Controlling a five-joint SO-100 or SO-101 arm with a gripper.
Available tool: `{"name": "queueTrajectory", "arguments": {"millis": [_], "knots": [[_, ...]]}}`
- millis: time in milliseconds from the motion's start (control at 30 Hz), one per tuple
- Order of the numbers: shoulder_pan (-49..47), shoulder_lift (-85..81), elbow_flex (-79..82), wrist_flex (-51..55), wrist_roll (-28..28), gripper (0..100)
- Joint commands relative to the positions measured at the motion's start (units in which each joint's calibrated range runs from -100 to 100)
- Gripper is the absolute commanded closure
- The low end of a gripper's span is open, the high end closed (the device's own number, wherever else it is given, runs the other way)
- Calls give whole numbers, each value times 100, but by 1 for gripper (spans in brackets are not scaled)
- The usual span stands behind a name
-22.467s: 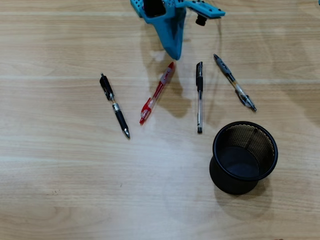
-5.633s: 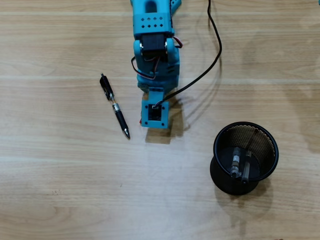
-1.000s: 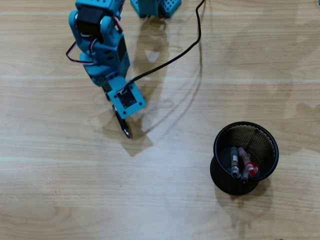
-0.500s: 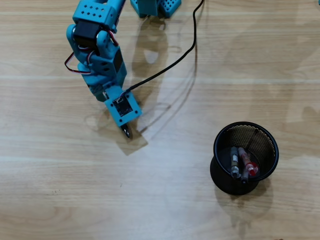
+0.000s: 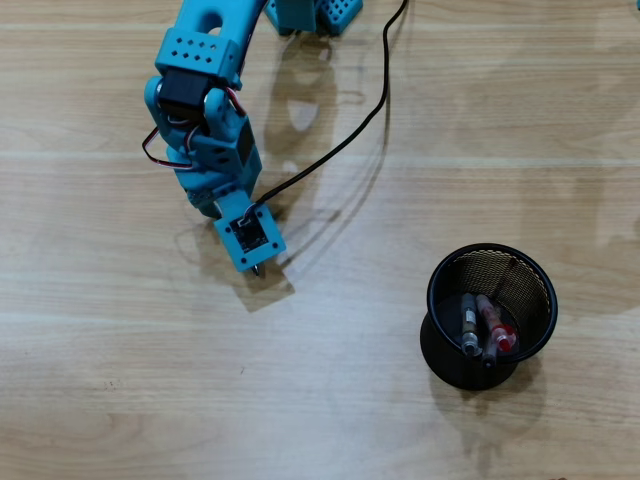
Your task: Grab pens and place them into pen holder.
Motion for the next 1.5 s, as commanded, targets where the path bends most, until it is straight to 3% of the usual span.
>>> {"name": "queueTrajectory", "arguments": {"millis": [0,567,1067,1267,1467], "knots": [[-127,113,-215,-43,-37,87],[-27,300,-450,48,-42,81],[-146,291,-387,57,-131,82],[-219,300,-278,-25,-147,99],[-237,283,-251,21,-152,98]]}}
